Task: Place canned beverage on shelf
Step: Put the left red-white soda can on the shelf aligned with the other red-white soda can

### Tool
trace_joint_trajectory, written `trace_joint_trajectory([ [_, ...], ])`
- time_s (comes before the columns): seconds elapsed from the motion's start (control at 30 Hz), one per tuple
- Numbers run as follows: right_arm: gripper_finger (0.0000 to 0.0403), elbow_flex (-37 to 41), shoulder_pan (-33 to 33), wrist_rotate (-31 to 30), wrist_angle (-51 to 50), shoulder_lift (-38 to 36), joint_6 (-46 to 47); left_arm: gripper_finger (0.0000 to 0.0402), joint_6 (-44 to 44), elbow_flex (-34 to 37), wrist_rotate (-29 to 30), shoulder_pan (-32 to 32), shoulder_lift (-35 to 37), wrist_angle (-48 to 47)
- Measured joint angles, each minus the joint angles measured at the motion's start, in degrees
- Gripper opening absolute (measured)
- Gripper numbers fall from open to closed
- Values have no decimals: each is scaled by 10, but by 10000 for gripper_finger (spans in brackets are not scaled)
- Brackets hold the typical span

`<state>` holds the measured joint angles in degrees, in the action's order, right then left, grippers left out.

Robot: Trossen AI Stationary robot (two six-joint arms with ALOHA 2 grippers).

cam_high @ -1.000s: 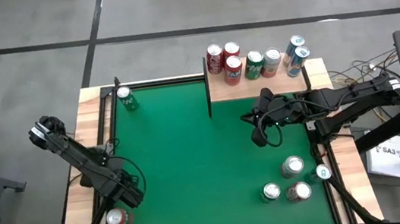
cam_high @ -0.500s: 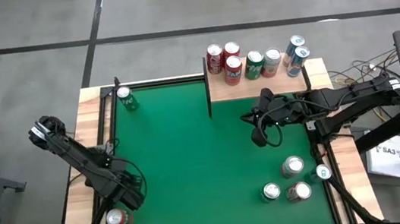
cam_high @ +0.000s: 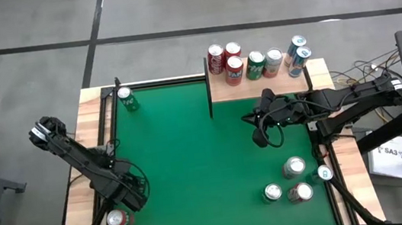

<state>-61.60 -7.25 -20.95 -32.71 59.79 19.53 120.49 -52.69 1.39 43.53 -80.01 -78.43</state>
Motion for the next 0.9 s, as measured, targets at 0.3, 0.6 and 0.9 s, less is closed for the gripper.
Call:
trace_joint_trajectory([
  [0.3, 9, 0, 0, 0, 0, 0, 4, 263, -15, -10, 7, 0, -1, 1],
  [0.6, 9, 0, 0, 0, 3, 0, 1, 223, -33, -78, 97, 0, -1, -49],
  [0.9, 9, 0, 0, 0, 3, 0, 0, 162, -72, -105, 146, -13, -1, -53],
])
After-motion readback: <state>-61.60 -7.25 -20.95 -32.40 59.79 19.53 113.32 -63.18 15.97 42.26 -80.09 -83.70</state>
